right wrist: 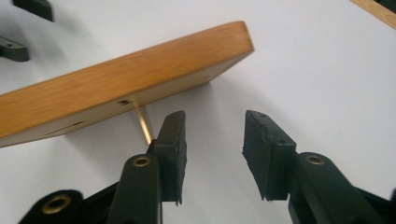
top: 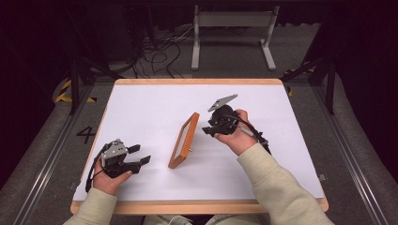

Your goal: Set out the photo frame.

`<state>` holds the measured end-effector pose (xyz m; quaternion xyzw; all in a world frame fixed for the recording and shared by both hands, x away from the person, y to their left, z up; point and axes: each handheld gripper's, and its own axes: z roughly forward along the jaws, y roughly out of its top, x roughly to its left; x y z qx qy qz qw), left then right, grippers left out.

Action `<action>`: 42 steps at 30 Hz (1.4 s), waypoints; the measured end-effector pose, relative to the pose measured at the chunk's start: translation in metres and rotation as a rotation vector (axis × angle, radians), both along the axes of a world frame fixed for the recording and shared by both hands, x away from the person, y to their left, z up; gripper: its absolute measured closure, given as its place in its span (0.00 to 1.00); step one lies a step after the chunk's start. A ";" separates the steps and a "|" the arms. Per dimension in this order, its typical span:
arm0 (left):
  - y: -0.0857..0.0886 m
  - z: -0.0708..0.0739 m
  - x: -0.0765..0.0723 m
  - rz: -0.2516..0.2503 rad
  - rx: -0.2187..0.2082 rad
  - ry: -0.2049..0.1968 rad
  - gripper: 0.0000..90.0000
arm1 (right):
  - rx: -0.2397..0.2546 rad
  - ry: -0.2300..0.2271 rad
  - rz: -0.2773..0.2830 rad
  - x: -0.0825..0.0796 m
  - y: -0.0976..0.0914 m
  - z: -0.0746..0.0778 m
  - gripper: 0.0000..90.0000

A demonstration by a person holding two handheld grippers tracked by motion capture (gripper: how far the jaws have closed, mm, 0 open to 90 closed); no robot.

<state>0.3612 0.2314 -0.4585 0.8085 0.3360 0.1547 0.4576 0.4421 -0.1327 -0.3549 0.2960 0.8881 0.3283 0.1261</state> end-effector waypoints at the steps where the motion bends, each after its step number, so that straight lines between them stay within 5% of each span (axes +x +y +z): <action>1: 0.000 0.000 0.000 -0.003 0.001 -0.002 0.40 | 0.000 0.002 0.005 -0.003 0.000 0.003 0.66; 5: 0.000 0.000 0.000 -0.003 0.003 -0.002 0.41 | 0.021 0.027 0.014 -0.010 0.001 0.011 0.64; 12: -0.001 0.001 0.000 -0.007 0.007 -0.004 0.41 | 0.056 0.061 -0.009 -0.026 0.011 0.024 0.38; 19: -0.001 0.000 -0.001 -0.007 0.007 -0.002 0.41 | 0.080 0.108 -0.024 -0.031 0.028 0.026 0.28; 29: -0.002 0.000 -0.001 -0.008 0.008 -0.001 0.41 | 0.066 0.159 -0.116 -0.018 0.046 0.017 0.25; 42: -0.003 0.000 0.000 -0.020 0.016 -0.011 0.40 | 0.077 0.285 -0.178 -0.003 0.064 -0.004 0.24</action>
